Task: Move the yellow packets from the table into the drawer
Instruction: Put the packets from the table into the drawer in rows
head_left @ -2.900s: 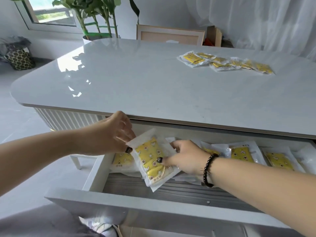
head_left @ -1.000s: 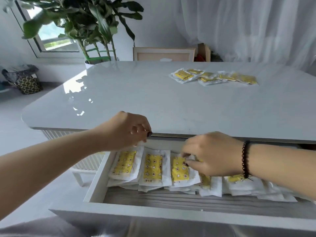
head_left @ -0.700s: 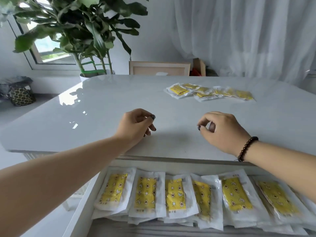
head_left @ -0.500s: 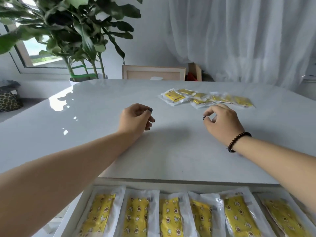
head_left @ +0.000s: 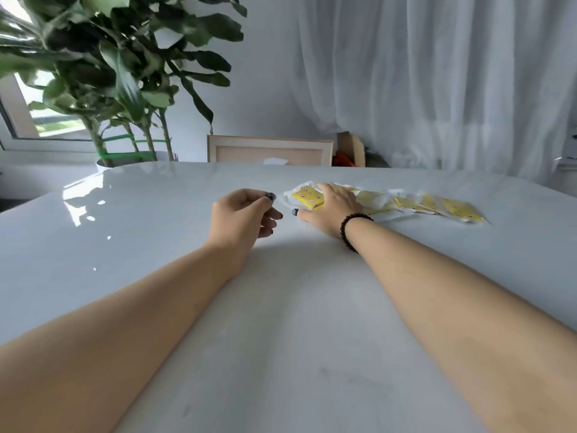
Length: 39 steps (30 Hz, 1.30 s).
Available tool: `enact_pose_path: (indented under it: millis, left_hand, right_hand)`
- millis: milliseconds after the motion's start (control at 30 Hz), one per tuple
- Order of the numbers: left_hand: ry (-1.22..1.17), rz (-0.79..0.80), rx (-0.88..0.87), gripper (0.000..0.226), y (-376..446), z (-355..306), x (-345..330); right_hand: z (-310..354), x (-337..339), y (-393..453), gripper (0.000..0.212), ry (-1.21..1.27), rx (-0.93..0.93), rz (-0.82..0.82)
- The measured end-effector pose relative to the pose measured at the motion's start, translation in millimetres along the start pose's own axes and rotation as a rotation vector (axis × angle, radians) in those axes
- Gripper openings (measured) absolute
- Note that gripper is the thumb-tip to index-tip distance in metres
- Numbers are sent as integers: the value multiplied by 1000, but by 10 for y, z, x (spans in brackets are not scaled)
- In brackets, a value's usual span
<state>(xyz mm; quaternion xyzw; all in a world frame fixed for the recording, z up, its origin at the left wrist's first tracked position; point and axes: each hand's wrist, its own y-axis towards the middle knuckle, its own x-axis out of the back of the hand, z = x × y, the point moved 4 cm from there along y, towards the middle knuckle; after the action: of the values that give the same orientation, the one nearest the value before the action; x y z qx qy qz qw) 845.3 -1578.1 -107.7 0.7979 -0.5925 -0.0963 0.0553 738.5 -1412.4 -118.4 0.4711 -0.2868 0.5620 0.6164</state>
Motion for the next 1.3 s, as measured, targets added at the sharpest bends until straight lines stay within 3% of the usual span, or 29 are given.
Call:
enact_pose_path:
  millis: [100,300,400,600,767,833,900,967,1033,1200,1300]
  left_hand:
    - [-45,32,18,8,-57,3,-8]
    - [-29,47,24,7,-121,-12,-18]
    - [29,24,25,9,-100,0,-7]
    - [167,87,46,13,-96,49,-99]
    - [162,216,75,30,-154,43,-184]
    - [179,229,64,31,-154,53,-187]
    - [181,270,77,46,-152,70,-177]
    - [89,285,104,57,-138,90,-154]
    - [-10,248,114,56,-114,96,-121]
    - [-153,173,135,25,-62,105,-61]
    - [-191,150,175,11,-46,115,-64]
  right_hand:
    - [-59,-25,1,76,-52,-24,128]
    - [-45,95,-280,27,-65,105,61]
    - [-105,207,-552,13,54,210,33]
    - [-317,439,-1062,17,267,429,-43]
    - [-170,530,-1135,34,286,636,-245]
    - [-132,523,-1136,40,237,719,-235]
    - [-131,491,-1135,53,176,754,-202]
    - [-169,474,-1096,61,141,680,-178]
    - [-275,499,-989,53,95,519,-200]
    - [-860,650,-579,60,-155,73,-204]
    - [-1132,658,-425,73,-79,-125,-102]
